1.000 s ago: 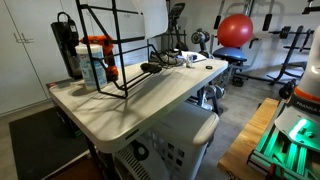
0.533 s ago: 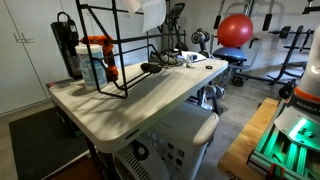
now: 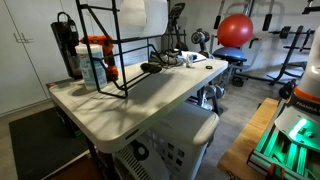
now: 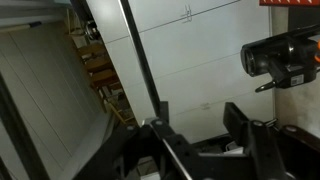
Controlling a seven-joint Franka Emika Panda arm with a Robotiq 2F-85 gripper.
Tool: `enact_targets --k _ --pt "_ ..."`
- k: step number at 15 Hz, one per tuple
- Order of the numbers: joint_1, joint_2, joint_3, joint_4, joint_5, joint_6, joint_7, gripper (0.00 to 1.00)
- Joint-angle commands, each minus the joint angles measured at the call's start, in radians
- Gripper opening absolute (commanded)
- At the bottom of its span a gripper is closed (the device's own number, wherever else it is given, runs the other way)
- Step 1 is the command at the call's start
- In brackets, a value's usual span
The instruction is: Pick up the kitchen paper and hang it on the third black rack from the bottom
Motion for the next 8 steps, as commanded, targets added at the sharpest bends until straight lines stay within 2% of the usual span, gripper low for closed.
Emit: enact_targets --k 1,2,3,8 --pt "-0.001 -0.004 -0.003 0.000 0.086 0.025 -0.039 0.90" --pt "-0.001 -0.005 -0.003 -0.001 0.104 0.023 -0.041 0.99" --pt "-0.001 -0.009 -0.003 -0.006 0.130 0.019 -0.045 1.00" --pt "0.003 -0.049 0.004 -0.024 0.247 0.013 -0.019 1.00"
